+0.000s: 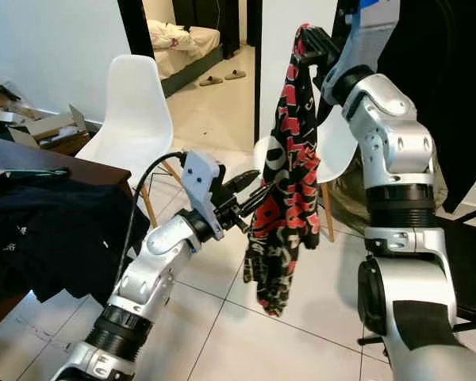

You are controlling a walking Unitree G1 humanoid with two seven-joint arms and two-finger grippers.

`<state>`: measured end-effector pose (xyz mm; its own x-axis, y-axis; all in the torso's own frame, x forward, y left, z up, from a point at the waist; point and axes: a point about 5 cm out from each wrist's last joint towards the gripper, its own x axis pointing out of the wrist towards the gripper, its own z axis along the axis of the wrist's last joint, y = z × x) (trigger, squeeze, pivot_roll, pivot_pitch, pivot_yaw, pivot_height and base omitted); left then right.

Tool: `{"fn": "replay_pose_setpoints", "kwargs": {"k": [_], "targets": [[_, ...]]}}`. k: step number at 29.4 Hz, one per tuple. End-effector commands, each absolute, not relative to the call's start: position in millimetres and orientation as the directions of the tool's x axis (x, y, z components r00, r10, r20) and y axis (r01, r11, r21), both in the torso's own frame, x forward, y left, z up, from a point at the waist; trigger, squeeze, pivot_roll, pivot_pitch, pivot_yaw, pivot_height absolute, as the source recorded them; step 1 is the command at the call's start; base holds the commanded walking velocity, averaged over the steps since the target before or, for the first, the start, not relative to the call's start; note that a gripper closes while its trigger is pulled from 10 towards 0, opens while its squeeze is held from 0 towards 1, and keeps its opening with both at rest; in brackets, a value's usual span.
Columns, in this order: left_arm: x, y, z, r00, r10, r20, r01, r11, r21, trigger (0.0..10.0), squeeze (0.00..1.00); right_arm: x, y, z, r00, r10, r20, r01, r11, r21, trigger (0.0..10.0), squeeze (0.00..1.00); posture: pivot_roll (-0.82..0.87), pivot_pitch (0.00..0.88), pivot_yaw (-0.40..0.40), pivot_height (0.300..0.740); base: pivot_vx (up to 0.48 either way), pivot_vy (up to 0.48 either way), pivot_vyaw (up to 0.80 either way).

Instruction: Hang hanger

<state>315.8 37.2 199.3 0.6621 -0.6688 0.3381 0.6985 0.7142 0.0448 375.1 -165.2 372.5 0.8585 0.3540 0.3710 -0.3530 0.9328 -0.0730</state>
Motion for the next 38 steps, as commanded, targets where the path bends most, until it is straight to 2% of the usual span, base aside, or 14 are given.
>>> {"fn": "replay_pose_setpoints", "kwargs": {"k": [1,8,13,20,24,25,31,32,38], "targets": [[315.7,35.0,193.8,0.674,-0.666,0.321,0.691,0.722,0.047,10.0,0.00,371.3,-162.9,386.5,0.830,0.355,0.429,-0.364,0.929,-0.065,0.0,0.00,-0.06,0.000,-0.030,0.740,0.000,0.000,0.00],[316.2,32.3,190.3,0.681,-0.666,0.305,0.686,0.725,0.052,10.0,0.00,370.9,-159.1,389.3,0.820,0.367,0.438,-0.390,0.920,-0.041,0.0,0.00,-0.07,0.000,-0.029,0.740,0.000,0.000,0.00],[317.0,26.2,182.5,0.694,-0.667,0.273,0.680,0.731,0.055,10.0,0.00,366.6,-149.3,393.9,0.785,0.416,0.459,-0.468,0.884,0.000,0.0,0.00,-0.08,0.000,-0.029,0.740,0.000,0.000,0.00],[330.3,26.9,185.6,0.768,-0.583,0.266,0.584,0.807,0.085,10.0,0.00,352.5,-133.8,402.2,0.702,0.506,0.501,-0.585,0.811,0.001,0.0,0.00,-0.09,0.000,-0.020,0.740,0.000,0.000,0.00],[333.9,28.8,186.8,0.786,-0.559,0.265,0.556,0.826,0.094,10.0,0.00,349.0,-131.0,403.9,0.683,0.523,0.509,-0.606,0.796,-0.004,0.0,0.00,-0.10,0.000,-0.015,0.740,0.000,0.000,0.00],[342.9,35.6,194.1,0.825,-0.484,0.291,0.476,0.874,0.104,10.0,1.00,340.7,-125.5,407.5,0.644,0.556,0.526,-0.645,0.764,-0.019,0.0,0.00,-0.11,0.000,-0.006,0.740,0.000,0.000,0.00],[346.0,37.9,206.1,0.826,-0.447,0.344,0.436,0.893,0.114,10.0,1.00,336.9,-124.2,407.8,0.634,0.566,0.527,-0.654,0.756,-0.025,0.0,0.00,-0.12,0.000,-0.004,0.740,0.000,0.000,0.00],[346.0,37.4,207.7,0.824,-0.445,0.352,0.434,0.894,0.113,10.0,0.00,336.5,-123.9,407.6,0.634,0.567,0.527,-0.655,0.755,-0.025,0.0,0.00,-0.12,0.000,-0.003,0.740,0.000,0.000,0.00],[347.4,33.9,209.2,0.822,-0.435,0.367,0.431,0.897,0.096,10.0,0.00,333.3,-121.7,407.0,0.628,0.575,0.524,-0.666,0.746,-0.021,0.0,0.00,-0.12,0.000,-0.002,0.740,0.000,0.000,0.00]]}}
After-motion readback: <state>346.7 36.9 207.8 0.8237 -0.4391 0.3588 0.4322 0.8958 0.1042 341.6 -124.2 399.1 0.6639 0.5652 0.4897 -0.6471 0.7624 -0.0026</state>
